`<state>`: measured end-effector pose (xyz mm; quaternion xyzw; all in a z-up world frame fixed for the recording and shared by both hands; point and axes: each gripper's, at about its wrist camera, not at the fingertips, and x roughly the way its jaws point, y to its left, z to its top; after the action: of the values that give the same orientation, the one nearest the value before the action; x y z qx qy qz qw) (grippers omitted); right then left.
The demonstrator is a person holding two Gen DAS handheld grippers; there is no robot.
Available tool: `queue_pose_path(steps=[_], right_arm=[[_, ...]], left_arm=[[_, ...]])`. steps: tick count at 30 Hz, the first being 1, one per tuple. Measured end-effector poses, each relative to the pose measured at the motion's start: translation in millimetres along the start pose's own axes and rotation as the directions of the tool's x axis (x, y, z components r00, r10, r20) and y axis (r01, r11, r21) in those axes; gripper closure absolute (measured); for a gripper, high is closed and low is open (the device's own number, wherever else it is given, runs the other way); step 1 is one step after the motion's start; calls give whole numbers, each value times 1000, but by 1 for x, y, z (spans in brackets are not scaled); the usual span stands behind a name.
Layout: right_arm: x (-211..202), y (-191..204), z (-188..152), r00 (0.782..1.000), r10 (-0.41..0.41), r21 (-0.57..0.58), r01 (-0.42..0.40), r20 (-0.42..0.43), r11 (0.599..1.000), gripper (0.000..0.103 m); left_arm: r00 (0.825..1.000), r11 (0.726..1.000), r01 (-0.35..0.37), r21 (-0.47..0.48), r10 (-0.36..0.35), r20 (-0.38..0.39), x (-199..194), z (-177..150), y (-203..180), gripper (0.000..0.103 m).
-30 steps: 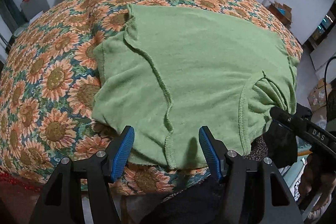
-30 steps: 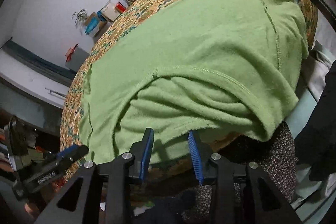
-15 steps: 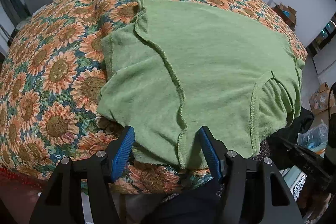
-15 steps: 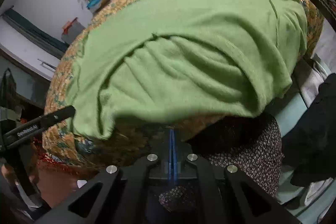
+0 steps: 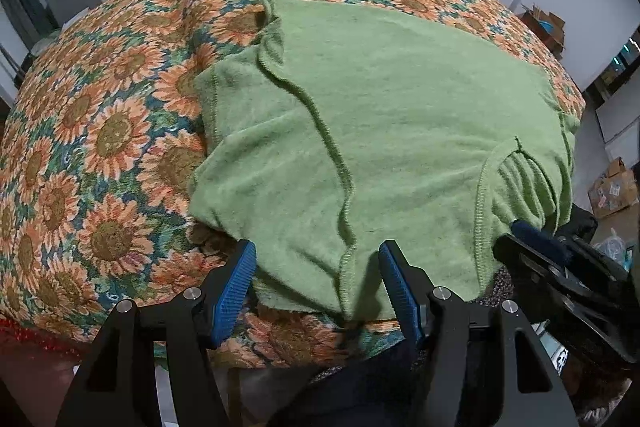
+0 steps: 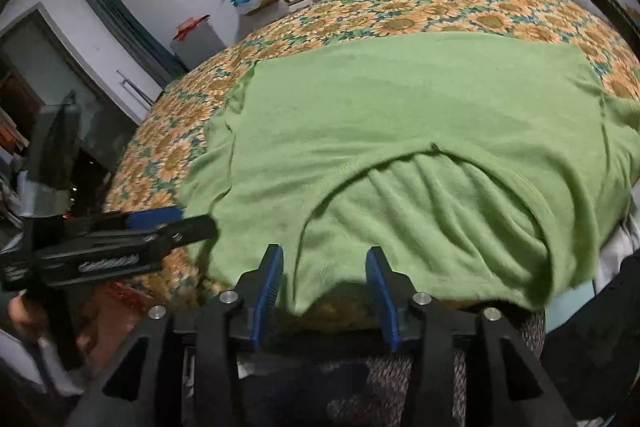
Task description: Fold clothes
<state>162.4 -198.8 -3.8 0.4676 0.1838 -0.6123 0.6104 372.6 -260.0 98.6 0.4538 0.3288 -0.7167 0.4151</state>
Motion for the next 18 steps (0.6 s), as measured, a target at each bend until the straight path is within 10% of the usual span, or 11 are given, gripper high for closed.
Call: queue_pose_path(steps=[2,9,15,18], right_arm=[[7,-2,-3,999,-19,-8,19,-28,1000,97],[7,-5,-28,996,36,-18,-37,-87,999,97],[-35,-33,-16,995,103,104,-104,12,989,74],[-63,-70,-4,991,-42,183,19,125,983,74]], left_arm=[[1000,1000,0,-13,0,-3,0,-2,6,38],[995,994,92,-63,-94,-19,3,0,10,38],[991,989,124,81,-128,38,-6,14,-39,39],[987,971,145,189,-155,40,-1,20,-73,75]])
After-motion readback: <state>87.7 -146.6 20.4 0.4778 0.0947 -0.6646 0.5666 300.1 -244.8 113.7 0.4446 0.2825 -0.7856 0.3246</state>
